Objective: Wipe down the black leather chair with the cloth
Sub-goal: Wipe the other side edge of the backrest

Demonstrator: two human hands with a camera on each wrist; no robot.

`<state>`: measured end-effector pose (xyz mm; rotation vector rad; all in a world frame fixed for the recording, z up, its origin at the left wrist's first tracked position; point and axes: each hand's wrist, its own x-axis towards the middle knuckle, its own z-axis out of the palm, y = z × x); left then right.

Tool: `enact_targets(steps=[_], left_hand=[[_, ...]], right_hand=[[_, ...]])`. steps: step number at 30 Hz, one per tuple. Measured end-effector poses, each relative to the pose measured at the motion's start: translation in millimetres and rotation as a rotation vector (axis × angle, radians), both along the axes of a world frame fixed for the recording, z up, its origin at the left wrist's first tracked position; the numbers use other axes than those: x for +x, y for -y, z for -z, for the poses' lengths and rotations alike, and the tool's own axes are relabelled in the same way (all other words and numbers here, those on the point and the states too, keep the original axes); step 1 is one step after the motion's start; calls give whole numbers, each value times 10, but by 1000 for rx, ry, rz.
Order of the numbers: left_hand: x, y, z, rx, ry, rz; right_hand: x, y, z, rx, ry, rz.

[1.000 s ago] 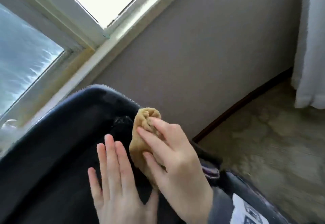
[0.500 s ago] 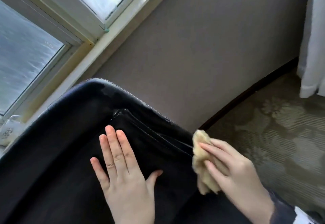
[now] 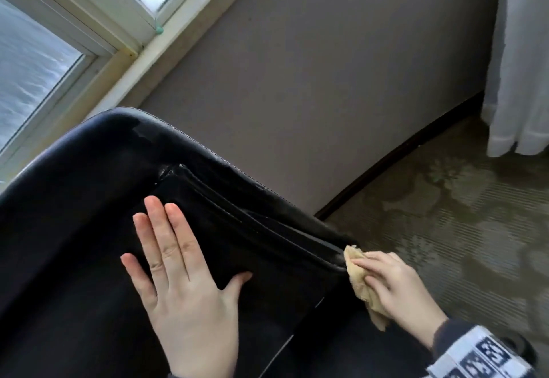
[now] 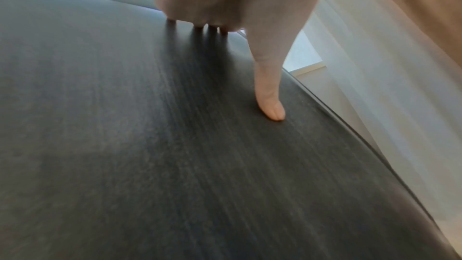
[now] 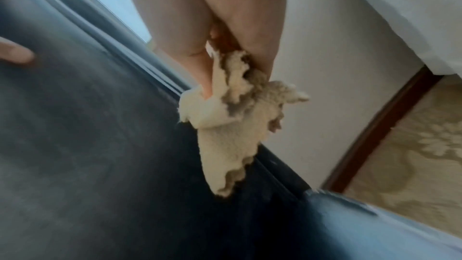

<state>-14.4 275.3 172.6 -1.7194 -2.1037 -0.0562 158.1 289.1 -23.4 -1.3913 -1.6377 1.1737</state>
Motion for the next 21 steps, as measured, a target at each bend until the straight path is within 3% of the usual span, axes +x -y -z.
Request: enact_targets(steps=[5, 8, 11, 14, 18, 21], left_hand=[[184, 179, 263, -10, 55, 204], [261, 255, 523, -110, 23, 186], [220, 213, 646, -157, -1, 97], [243, 161, 722, -141, -12, 64], [269, 162, 791, -85, -9, 55], [264, 177, 801, -92, -6, 47]], right_hand=[[-212, -100, -727, 184, -398, 11], [-437, -169, -834, 294, -388, -76], [-394, -165, -495, 276, -341, -55], [-242, -112, 62, 87, -196, -22], [-37, -29, 628, -159, 78, -207], [78, -55, 459, -117, -119, -28]])
